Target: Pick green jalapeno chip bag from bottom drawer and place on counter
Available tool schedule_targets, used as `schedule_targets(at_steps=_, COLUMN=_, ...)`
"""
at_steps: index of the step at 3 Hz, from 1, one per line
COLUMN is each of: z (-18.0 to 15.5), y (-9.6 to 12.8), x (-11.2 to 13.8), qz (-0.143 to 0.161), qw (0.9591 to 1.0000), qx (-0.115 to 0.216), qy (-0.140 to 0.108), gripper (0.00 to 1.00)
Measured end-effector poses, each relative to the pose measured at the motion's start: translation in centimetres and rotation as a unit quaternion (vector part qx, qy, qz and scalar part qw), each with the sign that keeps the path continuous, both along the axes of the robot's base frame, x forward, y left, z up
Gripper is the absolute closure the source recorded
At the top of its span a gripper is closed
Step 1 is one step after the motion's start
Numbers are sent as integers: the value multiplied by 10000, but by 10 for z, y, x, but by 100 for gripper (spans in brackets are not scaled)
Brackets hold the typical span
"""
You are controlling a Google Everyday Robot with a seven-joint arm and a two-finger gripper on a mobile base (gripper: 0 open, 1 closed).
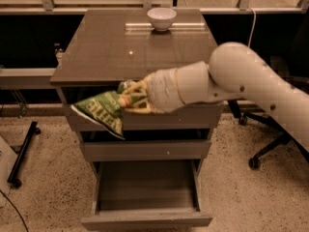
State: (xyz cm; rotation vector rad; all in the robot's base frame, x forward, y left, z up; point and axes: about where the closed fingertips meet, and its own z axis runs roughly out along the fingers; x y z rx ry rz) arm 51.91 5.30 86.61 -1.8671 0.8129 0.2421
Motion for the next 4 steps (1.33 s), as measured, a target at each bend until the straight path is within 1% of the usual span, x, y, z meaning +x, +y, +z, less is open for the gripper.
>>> schedule_targets(at_steps=1, z=41, y=32, x=29, qz=185, qw=9991, qx=53, qy=-379, gripper=100)
schedule_targets(at_steps=2, z=78, y=54, x=61, qz=173, qw=9975, qx=259, qy=-627, gripper=100)
schedule_targets(at_steps=3, z=105, y=69, x=97, qz=42, qw=9961, qx=501, qy=-728, gripper=100)
schedule_targets(at_steps=4, z=118, y=78, x=133, qz=-95, qw=9954, qx=672, qy=-682, gripper=100)
